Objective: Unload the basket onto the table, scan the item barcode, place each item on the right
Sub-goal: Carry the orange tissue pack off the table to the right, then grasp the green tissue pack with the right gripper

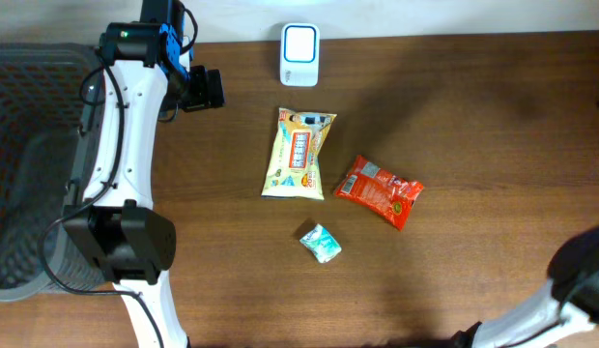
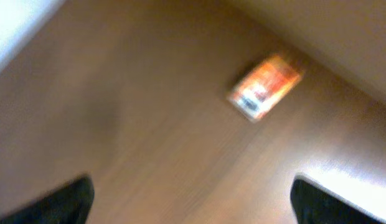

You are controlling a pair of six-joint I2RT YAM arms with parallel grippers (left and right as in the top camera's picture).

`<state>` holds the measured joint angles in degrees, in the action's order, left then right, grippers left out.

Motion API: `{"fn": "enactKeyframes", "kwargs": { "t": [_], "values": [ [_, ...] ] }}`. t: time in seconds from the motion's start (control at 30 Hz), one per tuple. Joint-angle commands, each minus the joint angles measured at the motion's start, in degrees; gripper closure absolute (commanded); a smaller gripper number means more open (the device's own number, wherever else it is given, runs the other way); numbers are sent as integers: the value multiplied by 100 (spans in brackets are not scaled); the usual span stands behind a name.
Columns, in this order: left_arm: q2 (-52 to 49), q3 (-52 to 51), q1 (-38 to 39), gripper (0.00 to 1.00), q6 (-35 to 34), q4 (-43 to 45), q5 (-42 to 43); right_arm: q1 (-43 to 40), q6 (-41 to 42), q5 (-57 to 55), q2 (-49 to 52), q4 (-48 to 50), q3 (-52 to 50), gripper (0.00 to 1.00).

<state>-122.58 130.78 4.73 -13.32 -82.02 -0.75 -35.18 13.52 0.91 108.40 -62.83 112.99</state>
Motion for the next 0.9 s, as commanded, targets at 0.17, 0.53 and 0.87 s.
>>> {"fn": "enactKeyframes", "kwargs": {
  "t": [0.17, 0.53, 0.87],
  "values": [
    [66, 52, -2, 1, -59, -13, -37, 4227, -2358, 2135, -581, -1648, -2247, 8],
    [66, 52, -2, 1, -59, -13, -37, 6336, -785, 2747, -579, 2026, -5018, 44],
    [66, 52, -2, 1, -59, -13, -37, 6334, -153, 2745, -575, 2839, -5746, 86]
  ]
}}
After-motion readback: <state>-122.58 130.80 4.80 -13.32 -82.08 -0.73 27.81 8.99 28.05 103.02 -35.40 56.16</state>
